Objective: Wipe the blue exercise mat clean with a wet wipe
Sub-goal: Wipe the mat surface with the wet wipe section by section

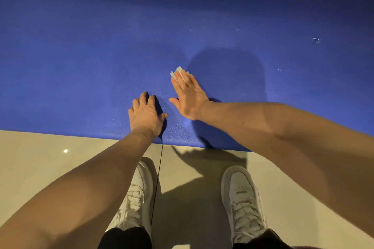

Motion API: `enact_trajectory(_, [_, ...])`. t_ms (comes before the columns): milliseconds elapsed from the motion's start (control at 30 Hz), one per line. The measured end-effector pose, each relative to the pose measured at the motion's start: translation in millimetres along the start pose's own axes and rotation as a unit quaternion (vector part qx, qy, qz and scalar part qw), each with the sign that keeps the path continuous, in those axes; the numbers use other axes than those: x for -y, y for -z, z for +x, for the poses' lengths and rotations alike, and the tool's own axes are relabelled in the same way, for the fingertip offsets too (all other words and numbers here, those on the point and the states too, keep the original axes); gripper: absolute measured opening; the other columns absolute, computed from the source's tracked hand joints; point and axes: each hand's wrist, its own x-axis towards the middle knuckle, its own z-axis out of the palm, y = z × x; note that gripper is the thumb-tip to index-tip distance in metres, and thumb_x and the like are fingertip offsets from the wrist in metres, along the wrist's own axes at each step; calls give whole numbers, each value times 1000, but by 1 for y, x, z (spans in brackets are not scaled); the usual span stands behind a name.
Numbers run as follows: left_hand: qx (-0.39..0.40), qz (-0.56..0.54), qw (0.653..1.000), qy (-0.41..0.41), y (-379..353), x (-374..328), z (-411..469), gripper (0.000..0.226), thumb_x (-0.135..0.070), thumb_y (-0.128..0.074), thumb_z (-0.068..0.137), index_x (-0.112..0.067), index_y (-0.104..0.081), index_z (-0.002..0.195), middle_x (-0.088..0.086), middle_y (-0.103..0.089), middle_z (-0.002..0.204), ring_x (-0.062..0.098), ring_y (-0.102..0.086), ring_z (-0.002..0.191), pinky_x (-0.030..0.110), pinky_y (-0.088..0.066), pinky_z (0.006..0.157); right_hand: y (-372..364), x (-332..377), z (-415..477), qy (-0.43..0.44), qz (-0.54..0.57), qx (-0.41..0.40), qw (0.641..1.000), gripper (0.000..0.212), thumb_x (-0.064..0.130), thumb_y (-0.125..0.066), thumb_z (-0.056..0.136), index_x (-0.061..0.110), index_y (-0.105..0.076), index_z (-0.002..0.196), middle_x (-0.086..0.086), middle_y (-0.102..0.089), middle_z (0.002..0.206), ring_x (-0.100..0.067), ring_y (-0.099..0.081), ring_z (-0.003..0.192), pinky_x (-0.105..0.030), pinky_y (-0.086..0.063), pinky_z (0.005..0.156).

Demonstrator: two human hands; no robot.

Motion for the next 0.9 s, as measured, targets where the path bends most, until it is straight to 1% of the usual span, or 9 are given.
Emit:
enact_trajectory(100, [1, -2, 1000, -3, 0, 3, 1, 72, -50, -64, 91, -17, -36, 149, 5, -24, 160, 32, -27, 138, 45, -31, 110, 7, -3, 18, 91, -43, 7, 995, 72, 47, -29, 109, 4, -7, 162, -12, 1, 171, -29, 7, 157, -46, -2, 127])
enact_trajectory(167, [3, -1, 1000, -4, 1, 2, 1, 73, -51, -63, 92, -18, -35, 150, 5, -23, 160, 32, -26, 139, 45, -30, 111, 14, -15, 29, 83, -89, 19, 992, 72, 49, -25, 109, 8, 0, 162, -10, 6, 171, -26, 10, 157, -45, -1, 127])
enact_trajectory(333, [15, 10, 1000, -6, 2, 3, -1, 72, -50, -61, 94, -19, -32, 152, 7, -22, 161, 33, -25, 141, 46, -29, 114, 32, -58, 27, -155, 1, 35, 987, 80, 56, -20, 106, 9, 17, 160, -9, 22, 168, -24, 23, 154, -44, 10, 126])
enact_trajectory(433, [18, 11, 1000, -6, 3, 3, -2, 72, -50, -61, 94, -19, -32, 152, 7, -22, 160, 33, -26, 140, 46, -29, 113, 24, -43, 18, -209, 9, 32, 977, 85, 60, -19, 105, 4, 17, 159, -13, 24, 167, -30, 25, 153, -46, 10, 126])
enact_trajectory(567, [19, 6, 1000, -2, 4, -2, -3, 72, -50, -62, 93, -18, -35, 150, 8, -23, 159, 34, -26, 139, 46, -29, 111, -6, 1, -16, -90, -7, 15, 996, 88, 61, -23, 104, 2, 13, 159, -12, 19, 168, -30, 24, 154, -46, 7, 126])
enact_trajectory(633, [23, 7, 1000, -7, 3, -6, -3, 72, -51, -63, 92, -18, -35, 150, 8, -23, 159, 34, -26, 138, 45, -29, 111, -12, -3, -34, -22, -17, 19, 999, 85, 58, -24, 106, 3, 10, 160, -11, 16, 169, -29, 21, 155, -44, 7, 127])
enact_trajectory(700, [27, 8, 999, -16, 2, -12, -4, 72, -51, -63, 91, -18, -36, 149, 7, -23, 159, 34, -26, 138, 45, -29, 111, -15, -20, -46, -3, 0, 7, 1000, 81, 55, -24, 106, 4, 6, 161, -10, 13, 170, -26, 17, 156, -42, 5, 127])
enact_trajectory(767, [31, 10, 999, -33, 1, -21, -4, 72, -52, -63, 91, -18, -36, 149, 7, -22, 159, 33, -25, 138, 45, -29, 111, -15, -41, -58, -48, 15, -5, 999, 79, 55, -22, 106, 7, 4, 162, -9, 13, 170, -24, 16, 156, -43, 1, 127])
enact_trajectory(900, [39, 16, 997, -67, -3, -45, -8, 72, -53, -62, 92, -21, -35, 150, 5, -20, 160, 32, -24, 139, 45, -30, 110, -13, -87, -88, -204, 26, -18, 978, 79, 57, -21, 106, 9, 10, 161, -7, 19, 169, -23, 19, 156, -41, 9, 127])
